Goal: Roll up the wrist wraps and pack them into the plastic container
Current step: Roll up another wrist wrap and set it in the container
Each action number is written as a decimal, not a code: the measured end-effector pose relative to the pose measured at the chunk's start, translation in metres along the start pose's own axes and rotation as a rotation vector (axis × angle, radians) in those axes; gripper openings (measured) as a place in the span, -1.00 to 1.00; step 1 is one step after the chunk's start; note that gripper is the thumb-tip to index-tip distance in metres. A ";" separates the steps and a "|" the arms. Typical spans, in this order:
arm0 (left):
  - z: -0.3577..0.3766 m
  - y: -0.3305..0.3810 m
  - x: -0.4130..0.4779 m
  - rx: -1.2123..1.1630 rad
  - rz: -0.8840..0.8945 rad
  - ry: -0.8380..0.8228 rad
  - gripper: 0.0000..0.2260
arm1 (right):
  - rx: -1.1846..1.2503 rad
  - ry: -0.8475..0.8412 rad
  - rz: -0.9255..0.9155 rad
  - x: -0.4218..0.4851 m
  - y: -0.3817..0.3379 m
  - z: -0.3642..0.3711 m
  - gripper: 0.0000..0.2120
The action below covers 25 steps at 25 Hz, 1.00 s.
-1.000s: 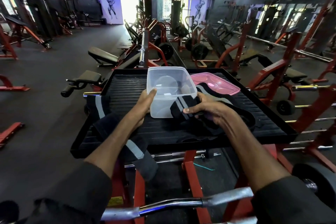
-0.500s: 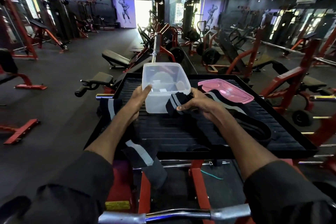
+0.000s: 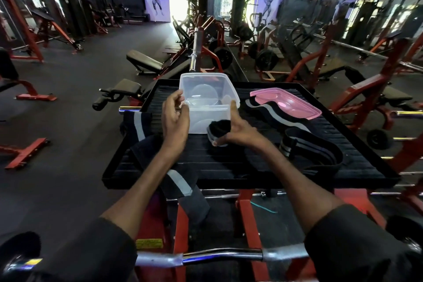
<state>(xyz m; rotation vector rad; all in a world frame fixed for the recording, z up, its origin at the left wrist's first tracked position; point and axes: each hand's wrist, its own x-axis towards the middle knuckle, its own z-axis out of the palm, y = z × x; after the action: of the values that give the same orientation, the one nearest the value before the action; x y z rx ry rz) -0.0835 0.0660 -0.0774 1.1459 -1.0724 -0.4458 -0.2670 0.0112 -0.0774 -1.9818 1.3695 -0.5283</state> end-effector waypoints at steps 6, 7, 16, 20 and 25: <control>0.039 0.019 -0.025 0.027 0.228 -0.115 -0.72 | 0.010 0.064 -0.140 -0.025 0.003 -0.045 -0.16; 0.049 0.023 -0.027 0.021 0.269 -0.137 -0.73 | -0.022 0.141 -0.158 -0.034 0.008 -0.064 -0.35; 0.139 0.039 -0.047 -0.078 0.184 -0.516 -0.68 | -0.890 -0.023 -0.104 -0.068 0.078 -0.122 -0.58; 0.159 0.033 -0.039 -0.065 -0.016 -0.672 -0.68 | -0.715 0.084 -0.348 -0.069 0.103 -0.168 -0.63; 0.193 0.028 -0.042 -0.107 -0.310 -0.819 -0.53 | 0.037 0.477 -0.472 -0.093 0.114 -0.219 -0.75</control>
<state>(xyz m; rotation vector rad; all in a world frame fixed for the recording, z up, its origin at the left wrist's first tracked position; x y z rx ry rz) -0.2750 0.0102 -0.0677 1.0494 -1.5429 -1.2746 -0.5200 0.0077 -0.0019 -2.2426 1.1247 -1.3005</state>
